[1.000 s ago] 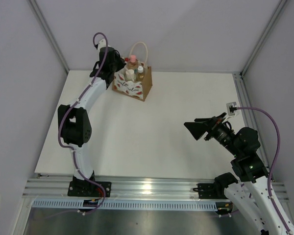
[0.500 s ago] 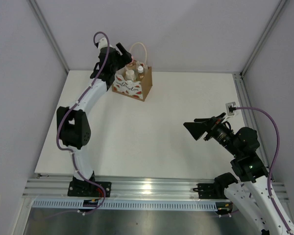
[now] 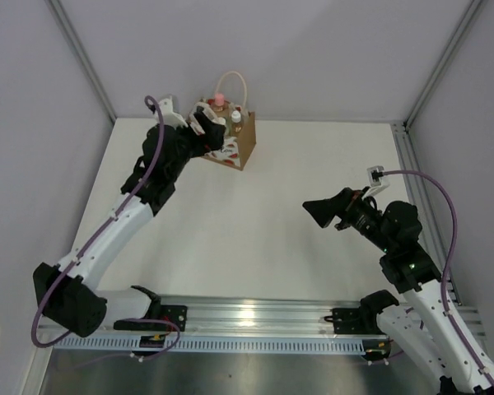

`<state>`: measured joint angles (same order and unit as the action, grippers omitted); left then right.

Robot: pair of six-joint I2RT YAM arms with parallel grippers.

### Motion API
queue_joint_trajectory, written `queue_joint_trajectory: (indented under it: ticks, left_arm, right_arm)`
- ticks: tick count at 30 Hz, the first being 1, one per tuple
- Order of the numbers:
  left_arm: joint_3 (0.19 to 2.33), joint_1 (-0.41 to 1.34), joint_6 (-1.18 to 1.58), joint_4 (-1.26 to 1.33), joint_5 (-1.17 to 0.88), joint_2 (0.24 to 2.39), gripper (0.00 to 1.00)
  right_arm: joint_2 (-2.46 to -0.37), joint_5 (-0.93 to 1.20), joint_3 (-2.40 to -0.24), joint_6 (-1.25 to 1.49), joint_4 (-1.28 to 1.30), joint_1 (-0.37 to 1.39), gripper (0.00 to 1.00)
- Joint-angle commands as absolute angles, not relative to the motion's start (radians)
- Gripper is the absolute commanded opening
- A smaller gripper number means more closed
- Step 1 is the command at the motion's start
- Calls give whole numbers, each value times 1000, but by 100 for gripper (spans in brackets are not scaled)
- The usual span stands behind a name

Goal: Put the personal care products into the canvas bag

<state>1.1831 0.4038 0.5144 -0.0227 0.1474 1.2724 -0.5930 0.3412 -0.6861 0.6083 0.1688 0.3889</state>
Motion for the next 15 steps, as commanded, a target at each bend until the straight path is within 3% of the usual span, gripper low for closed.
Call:
queue_joint_trajectory:
  ticks: [1, 4, 11, 15]
  left_arm:
    - [1096, 538, 428, -26, 136, 1178, 99]
    - [1068, 703, 408, -50, 153, 1112, 99]
    - [899, 894, 361, -66, 141, 893, 99]
    - [800, 1057, 273, -17, 277, 819, 99]
  right_arm:
    - [-647, 282, -735, 594, 233, 399, 99]
    - [-692, 165, -804, 560, 322, 439, 99]
    - [-729, -69, -839, 519, 357, 583, 99]
    - [-749, -104, -851, 505, 354, 633, 99]
